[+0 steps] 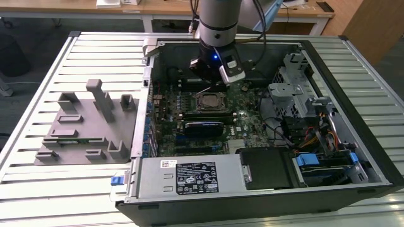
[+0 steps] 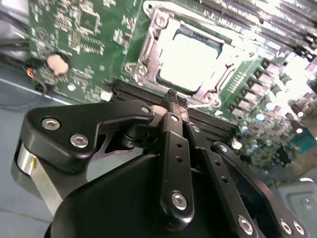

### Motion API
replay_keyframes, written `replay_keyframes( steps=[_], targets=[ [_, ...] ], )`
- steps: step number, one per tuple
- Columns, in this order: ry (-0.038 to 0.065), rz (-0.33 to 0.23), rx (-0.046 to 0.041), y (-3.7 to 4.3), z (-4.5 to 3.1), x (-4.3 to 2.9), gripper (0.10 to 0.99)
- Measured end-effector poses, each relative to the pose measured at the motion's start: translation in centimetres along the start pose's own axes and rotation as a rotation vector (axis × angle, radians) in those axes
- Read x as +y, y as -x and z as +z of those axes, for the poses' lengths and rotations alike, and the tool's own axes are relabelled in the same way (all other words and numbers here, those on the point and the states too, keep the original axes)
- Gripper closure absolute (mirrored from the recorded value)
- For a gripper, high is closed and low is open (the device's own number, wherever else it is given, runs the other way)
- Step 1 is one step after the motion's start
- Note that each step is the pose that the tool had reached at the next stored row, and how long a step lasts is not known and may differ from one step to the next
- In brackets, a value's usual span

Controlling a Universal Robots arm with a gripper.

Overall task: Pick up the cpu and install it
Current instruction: 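Install the first cpu locking lever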

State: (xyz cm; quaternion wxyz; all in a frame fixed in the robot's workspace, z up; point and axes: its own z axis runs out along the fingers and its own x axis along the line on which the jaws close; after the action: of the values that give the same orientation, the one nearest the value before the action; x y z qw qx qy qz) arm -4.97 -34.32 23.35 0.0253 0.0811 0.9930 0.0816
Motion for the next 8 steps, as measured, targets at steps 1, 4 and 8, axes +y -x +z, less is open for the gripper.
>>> replay_keyframes(
  steps=[1, 4, 8],
  targets=[
    [-0.001, 0.004, -0.0063, -0.01, 0.06, 0.0, 0.98],
    [0.001, 0.008, -0.0158, -0.1, 0.22, 0.06, 0.98],
    [0.001, 0.01, -0.0196, -0.24, 0.58, 0.37, 0.98]
  ],
)
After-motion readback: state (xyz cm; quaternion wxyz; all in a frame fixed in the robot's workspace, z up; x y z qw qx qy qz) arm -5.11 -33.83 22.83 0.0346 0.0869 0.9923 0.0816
